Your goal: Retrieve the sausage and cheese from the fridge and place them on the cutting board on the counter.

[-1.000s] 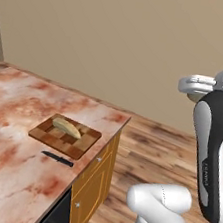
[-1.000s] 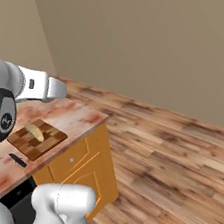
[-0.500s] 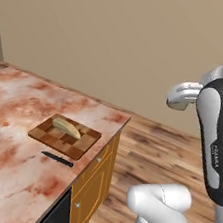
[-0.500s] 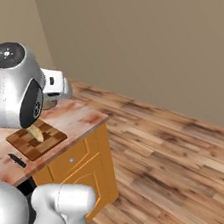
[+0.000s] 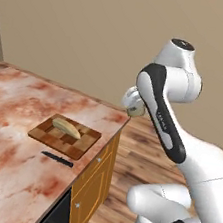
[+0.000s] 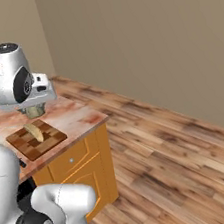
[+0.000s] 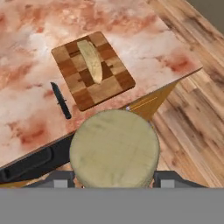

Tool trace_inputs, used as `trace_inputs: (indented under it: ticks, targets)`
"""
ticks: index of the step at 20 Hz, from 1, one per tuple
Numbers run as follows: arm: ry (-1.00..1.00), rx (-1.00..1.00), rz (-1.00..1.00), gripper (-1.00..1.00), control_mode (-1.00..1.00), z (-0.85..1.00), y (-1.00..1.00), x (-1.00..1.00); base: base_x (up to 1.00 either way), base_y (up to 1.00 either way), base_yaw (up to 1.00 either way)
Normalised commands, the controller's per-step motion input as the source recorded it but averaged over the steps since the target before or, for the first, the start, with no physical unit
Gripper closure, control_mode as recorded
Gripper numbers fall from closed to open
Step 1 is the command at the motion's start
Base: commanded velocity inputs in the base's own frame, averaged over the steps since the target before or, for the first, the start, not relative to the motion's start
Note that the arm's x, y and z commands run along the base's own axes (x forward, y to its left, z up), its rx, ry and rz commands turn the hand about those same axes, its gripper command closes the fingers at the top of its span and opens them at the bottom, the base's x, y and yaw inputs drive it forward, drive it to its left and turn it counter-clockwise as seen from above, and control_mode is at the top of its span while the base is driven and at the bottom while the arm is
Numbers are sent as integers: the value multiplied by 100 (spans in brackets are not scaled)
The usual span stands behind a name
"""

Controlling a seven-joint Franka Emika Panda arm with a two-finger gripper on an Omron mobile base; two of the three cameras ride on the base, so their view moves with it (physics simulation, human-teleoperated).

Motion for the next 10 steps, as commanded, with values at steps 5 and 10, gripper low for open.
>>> trace_inputs:
  ticks: [5, 10]
  targets:
    - [11, -10, 9, 100, -100, -72, 60, 100, 0, 0, 0]
    - [13, -3, 16, 100, -100, -79, 40, 98, 0, 0, 0]
